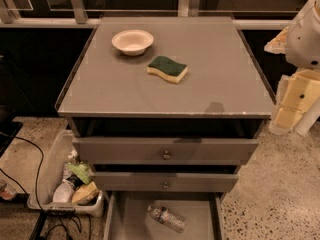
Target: Pick water bottle from bottom drawer and place on counter
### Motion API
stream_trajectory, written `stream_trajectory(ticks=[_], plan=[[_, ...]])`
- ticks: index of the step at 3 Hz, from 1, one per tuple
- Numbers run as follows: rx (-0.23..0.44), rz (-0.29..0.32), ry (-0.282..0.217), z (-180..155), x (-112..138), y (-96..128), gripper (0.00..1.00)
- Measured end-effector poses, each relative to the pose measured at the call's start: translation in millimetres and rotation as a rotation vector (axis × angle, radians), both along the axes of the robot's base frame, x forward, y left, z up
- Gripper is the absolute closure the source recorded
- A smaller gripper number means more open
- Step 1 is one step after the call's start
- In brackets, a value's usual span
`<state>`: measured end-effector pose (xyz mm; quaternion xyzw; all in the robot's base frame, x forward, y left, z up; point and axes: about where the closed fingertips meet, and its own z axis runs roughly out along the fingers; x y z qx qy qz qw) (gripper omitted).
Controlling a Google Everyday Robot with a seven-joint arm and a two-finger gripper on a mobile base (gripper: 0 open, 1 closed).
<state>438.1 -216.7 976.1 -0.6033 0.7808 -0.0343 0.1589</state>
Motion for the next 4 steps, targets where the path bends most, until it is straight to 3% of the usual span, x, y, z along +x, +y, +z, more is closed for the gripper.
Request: stream_trajectory(ticks=[2, 4], plan=[[0.007, -0.001, 0.006, -8, -1, 0, 0.0], [0.1, 0.03, 0.08, -98, -29, 1, 0.0]])
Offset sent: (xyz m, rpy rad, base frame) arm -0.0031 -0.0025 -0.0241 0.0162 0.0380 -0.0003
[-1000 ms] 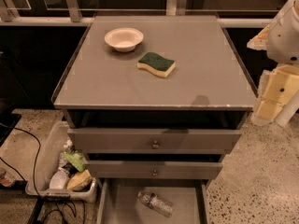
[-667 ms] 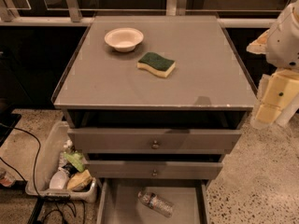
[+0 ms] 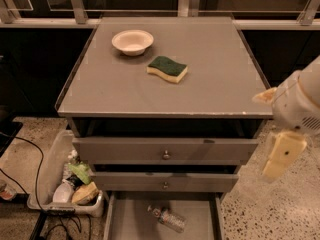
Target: Pick water bottle from bottom drawer and place on counter
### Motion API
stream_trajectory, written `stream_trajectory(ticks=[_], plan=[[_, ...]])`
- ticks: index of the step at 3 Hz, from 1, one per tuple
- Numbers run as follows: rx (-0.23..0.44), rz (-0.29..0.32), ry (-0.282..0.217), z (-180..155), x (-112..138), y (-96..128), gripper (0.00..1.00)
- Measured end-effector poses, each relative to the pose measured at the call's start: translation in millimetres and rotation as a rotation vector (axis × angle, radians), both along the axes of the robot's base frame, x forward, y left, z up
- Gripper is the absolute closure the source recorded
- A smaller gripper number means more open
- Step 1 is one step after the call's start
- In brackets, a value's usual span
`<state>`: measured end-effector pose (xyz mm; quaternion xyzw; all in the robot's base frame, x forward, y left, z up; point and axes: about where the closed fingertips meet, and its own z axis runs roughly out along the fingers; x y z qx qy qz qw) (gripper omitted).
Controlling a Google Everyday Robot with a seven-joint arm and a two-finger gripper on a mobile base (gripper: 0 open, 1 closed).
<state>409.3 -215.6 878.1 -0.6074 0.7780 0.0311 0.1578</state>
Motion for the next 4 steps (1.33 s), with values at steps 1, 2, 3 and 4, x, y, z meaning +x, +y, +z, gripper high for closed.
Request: stream_trajectory(ticks=[1, 2, 3, 4], plan=[[0.058, 0.037, -0.003, -49, -20, 4, 0.0], [0.083, 0.039, 0.011, -108, -36, 5, 0.0], [0.083, 0.039, 0.011, -108, -36, 5, 0.0], [0.11, 0.03, 0.027, -125, -37, 8, 0.0]])
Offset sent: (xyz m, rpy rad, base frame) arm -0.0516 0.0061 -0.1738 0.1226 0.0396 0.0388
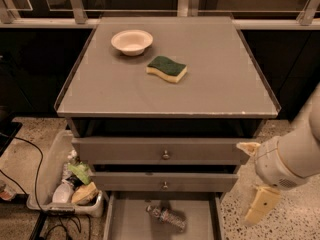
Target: Pick water bottle from bottom drawer and place on counter
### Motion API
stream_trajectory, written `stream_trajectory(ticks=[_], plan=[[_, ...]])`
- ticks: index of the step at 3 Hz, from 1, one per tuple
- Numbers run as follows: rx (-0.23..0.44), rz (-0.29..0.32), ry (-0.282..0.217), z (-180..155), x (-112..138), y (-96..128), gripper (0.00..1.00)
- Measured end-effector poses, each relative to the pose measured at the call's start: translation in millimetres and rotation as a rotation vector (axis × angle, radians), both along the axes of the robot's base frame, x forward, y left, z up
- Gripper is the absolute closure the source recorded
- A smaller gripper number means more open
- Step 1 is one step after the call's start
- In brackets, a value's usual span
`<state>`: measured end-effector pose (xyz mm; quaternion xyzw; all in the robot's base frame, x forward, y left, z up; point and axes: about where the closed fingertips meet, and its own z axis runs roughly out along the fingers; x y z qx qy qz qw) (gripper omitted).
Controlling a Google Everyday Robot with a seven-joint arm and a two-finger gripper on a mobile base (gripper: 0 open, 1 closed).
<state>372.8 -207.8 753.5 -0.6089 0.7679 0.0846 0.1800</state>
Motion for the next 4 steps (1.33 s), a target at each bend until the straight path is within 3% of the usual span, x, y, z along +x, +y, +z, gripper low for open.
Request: stream_trajectory(ticks=[2, 3, 4], plan=[[0.169, -0.062, 0.02, -126, 0, 20, 0.0], [0.212, -0.12, 0.051, -200, 6, 24, 0.0], [0.212, -0.12, 0.051, -200, 5, 24, 0.0]])
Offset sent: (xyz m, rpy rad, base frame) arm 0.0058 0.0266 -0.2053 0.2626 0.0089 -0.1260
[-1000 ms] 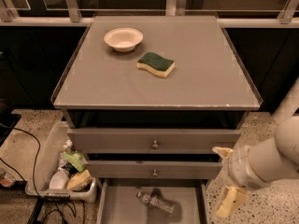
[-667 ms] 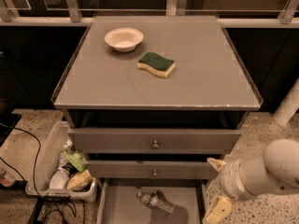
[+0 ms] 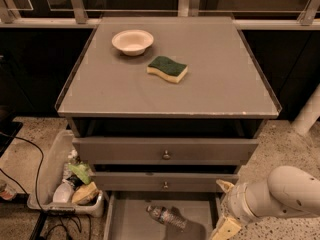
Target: Pick water bottle from bottom drawer and place on counter
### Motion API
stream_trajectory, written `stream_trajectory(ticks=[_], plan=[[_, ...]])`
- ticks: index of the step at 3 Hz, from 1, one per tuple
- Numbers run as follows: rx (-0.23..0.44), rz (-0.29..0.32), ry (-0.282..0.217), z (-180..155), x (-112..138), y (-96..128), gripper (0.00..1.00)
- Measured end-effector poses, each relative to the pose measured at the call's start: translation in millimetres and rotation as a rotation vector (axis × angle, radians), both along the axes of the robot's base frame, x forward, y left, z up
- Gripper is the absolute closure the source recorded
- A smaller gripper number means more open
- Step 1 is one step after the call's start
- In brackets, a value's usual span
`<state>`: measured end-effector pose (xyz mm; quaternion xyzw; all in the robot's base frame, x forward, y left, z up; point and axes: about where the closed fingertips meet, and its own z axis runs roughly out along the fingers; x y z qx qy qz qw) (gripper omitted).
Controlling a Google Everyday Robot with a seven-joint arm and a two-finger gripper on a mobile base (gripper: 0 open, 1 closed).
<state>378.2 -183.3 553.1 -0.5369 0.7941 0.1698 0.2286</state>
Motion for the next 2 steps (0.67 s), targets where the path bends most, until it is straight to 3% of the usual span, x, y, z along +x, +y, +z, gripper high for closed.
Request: stream_trajectory(ticks=[1, 2], plan=[[-0.007, -0.015, -0.026, -10, 0, 3, 0.0], [0.018, -0.048, -0.082, -43, 13, 8, 0.0]])
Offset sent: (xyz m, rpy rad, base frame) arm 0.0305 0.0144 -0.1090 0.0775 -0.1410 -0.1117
